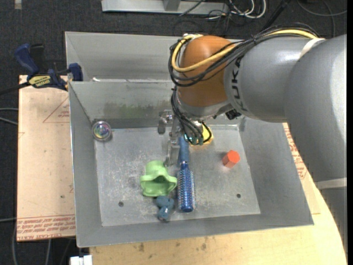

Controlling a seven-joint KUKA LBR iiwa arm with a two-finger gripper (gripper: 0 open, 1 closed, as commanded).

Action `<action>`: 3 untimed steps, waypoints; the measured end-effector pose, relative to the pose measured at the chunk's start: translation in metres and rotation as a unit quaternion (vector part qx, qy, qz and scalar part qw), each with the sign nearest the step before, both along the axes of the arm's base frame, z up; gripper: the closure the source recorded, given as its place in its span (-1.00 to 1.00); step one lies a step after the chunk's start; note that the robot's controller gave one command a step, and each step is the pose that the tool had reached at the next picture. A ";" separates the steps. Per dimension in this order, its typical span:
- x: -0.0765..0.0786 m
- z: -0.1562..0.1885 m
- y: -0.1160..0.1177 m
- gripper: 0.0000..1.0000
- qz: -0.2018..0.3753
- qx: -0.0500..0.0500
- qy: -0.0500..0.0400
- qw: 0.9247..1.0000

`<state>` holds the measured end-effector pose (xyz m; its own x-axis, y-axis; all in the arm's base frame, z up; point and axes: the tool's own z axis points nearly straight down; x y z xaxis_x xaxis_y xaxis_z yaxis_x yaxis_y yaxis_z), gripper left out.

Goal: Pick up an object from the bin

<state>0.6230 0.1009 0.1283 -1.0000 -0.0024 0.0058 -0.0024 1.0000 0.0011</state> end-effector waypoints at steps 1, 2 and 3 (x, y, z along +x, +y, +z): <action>-0.075 -0.063 0.006 -1.00 0.011 0.000 0.003 1.000; -0.122 0.007 0.031 -1.00 -0.097 0.000 -0.003 0.995; -0.139 -0.061 0.047 -1.00 -0.112 0.000 -0.003 0.994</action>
Offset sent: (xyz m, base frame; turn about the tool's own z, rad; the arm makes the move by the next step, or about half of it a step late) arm -0.0701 0.0047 -0.0583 -0.0183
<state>0.4845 0.1477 0.0678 -0.9753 0.2208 -0.0002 0.2208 0.9753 0.0011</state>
